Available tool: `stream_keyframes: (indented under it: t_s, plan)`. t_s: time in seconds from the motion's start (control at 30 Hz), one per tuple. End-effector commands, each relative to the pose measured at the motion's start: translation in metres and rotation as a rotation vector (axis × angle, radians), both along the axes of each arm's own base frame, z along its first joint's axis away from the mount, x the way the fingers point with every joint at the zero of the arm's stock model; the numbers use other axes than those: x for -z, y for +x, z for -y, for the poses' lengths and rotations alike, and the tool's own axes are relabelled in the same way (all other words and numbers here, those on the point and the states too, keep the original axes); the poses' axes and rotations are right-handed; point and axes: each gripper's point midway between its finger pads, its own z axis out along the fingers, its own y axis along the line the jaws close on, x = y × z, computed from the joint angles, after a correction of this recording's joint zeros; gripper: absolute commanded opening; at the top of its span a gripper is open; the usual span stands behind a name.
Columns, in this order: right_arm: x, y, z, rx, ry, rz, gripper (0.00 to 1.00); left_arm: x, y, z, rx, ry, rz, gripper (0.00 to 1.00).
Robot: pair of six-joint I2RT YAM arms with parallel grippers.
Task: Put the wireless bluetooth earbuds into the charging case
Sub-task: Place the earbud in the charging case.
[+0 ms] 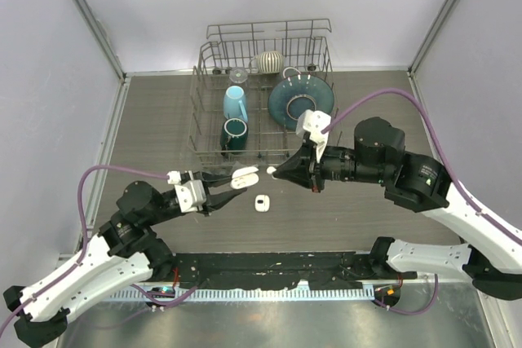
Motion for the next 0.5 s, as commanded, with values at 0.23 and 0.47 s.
stream_keyframes:
  t_s: [0.23, 0.47]
  plan:
    - [0.017, -0.019, -0.024, -0.175, -0.159, 0.173, 0.01, -0.03, -0.017, 0.016, 0.135, -0.037, 0.026, 0.0]
    - [0.021, -0.003, -0.017, -0.111, -0.191, 0.284, 0.01, -0.037, -0.025, 0.019, 0.186, -0.05, 0.019, 0.0]
